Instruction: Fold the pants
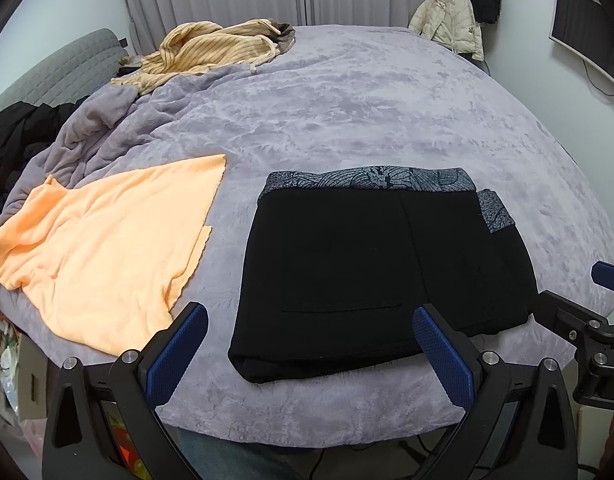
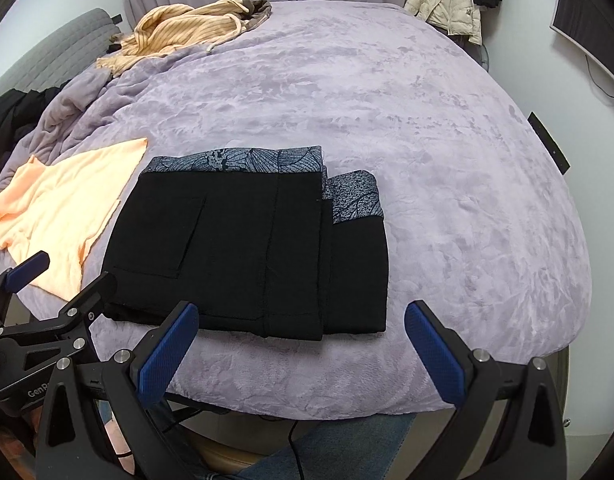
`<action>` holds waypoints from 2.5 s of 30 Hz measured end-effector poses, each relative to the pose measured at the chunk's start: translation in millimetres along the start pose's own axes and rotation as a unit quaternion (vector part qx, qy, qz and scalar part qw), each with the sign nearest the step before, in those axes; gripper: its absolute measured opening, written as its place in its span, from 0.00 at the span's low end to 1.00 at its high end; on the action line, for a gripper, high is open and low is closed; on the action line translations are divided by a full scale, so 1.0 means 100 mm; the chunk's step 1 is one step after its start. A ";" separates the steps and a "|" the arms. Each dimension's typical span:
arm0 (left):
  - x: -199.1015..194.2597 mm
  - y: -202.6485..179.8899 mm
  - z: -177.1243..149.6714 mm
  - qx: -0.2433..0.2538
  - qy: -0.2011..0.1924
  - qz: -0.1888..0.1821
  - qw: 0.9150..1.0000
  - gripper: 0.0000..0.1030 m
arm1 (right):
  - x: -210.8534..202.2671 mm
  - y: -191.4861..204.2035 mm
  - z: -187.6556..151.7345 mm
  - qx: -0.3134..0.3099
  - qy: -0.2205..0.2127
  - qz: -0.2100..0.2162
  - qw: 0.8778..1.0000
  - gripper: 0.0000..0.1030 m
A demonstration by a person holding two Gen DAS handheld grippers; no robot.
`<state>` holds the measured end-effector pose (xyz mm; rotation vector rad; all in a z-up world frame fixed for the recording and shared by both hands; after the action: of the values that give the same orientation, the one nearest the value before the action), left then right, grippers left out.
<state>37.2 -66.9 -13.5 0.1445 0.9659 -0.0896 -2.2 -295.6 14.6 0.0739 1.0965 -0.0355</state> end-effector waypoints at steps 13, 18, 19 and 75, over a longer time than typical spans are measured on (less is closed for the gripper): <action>0.03 0.03 -0.01 0.001 0.001 0.001 1.000 1.00 | 0.04 0.00 -0.01 0.000 0.002 -0.003 1.000 1.00; 0.04 0.03 -0.01 0.003 -0.002 0.003 1.000 1.00 | 0.07 -0.01 -0.02 0.000 0.006 -0.003 1.000 1.00; 0.05 0.04 -0.01 0.004 -0.002 0.004 1.000 1.00 | 0.08 -0.01 -0.02 0.001 0.007 -0.002 1.000 1.00; 0.17 0.02 -0.06 0.009 0.017 0.006 1.000 1.00 | 0.19 -0.01 -0.10 0.006 0.023 0.005 1.000 1.00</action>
<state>42.2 -64.6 -30.1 0.1695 0.9976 -0.0850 -2.7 -296.1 -7.2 0.0908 1.1411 -0.0307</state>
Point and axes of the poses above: each gripper's, at about its wrist camera, not at the fingertips, and x roughly the way its jaws point, y to its left, z to its top, the point moved 5 cm from there along x, roughly the way its jaws point, and after that the axes turned 1 degree about -z, right-handed, at the moved point
